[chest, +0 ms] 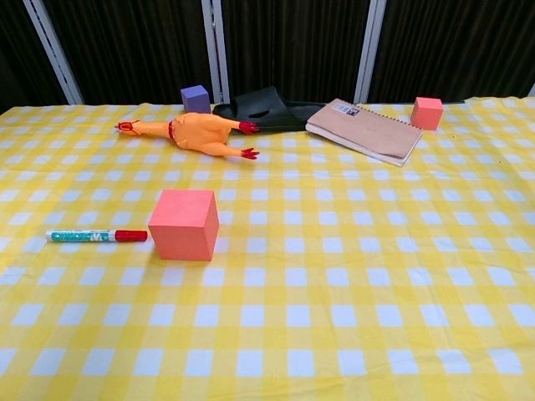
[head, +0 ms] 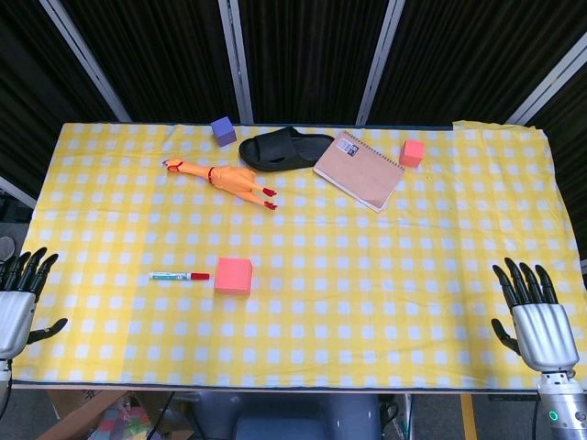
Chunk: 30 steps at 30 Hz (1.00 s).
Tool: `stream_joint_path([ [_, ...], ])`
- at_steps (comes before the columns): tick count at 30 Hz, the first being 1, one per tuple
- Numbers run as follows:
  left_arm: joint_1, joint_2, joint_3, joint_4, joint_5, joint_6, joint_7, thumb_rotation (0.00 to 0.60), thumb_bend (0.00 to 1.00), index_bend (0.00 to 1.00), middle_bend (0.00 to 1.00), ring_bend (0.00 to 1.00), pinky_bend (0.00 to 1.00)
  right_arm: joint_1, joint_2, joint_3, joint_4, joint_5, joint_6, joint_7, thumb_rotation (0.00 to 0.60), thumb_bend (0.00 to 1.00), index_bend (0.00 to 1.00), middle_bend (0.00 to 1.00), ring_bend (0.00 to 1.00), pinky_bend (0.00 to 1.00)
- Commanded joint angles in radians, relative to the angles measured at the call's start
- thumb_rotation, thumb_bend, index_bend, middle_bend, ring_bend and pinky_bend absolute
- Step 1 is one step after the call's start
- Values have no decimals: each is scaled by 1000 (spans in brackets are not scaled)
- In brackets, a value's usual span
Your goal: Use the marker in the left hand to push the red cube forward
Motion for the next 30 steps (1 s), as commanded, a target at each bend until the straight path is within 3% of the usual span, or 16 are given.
stream_joint_path([
  [1, 0, 1, 0, -3, -3, -3, -2, 600, 0, 0, 0, 0, 10, 0, 1, 1, -4, 5, -3, 2, 600, 355, 0, 0, 0, 1],
  [18, -9, 8, -4, -17, -22, -27, -10, 600, 0, 0, 0, 0, 11, 0, 11, 0, -24, 29, -23, 12, 600, 355, 0, 0, 0, 0],
  [26, -76, 5, -54, -20, -75, -106, 16, 600, 0, 0, 0, 0, 24, -3, 12, -5, -28, 22, -19, 8, 600, 354, 0, 0, 0, 0],
  [30, -141, -23, -85, -12, -137, -202, 66, 600, 12, 123, 0, 0, 30, -2, 12, -4, -29, 24, -20, 13, 600, 355, 0, 0, 0, 0],
])
